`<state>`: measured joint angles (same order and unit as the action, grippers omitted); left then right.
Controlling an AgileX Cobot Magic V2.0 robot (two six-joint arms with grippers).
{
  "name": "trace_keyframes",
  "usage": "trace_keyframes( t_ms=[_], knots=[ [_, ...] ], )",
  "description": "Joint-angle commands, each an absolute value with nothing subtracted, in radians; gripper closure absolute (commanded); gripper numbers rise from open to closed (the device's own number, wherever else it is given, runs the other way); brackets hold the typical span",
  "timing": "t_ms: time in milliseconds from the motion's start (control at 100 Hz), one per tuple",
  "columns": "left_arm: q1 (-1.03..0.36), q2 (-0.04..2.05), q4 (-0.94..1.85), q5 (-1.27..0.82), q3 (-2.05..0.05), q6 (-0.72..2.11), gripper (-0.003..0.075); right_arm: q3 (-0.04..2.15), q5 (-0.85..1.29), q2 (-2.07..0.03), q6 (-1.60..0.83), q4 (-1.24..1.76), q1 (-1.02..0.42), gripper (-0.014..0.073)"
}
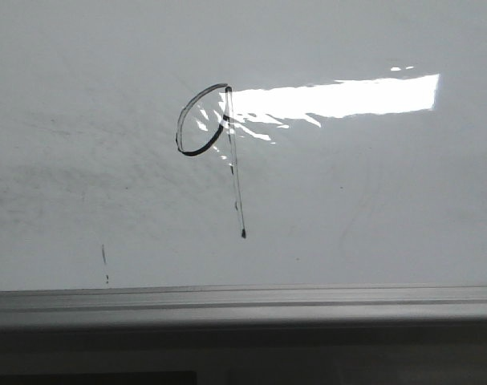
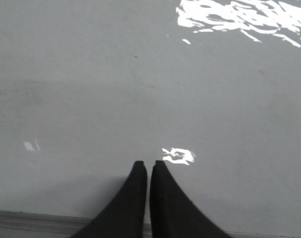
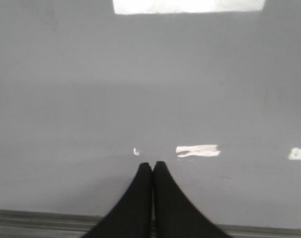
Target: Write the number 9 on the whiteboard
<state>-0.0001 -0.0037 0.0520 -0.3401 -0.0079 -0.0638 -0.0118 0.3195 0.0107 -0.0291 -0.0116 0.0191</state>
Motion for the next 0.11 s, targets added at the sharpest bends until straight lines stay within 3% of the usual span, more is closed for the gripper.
trace_keyframes(
  t_ms=[0,100],
  knots=[
    [0.000,-0.032,0.067,-0.301,0.033,-0.066,0.0741,-0.024,0.303,0.032,-0.033,-0.018,0.023,0.0657],
    [0.000,-0.032,0.067,-0.301,0.033,-0.066,0.0741,-0.024,0.303,0.032,-0.033,-0.018,0.023,0.0657]
  ],
)
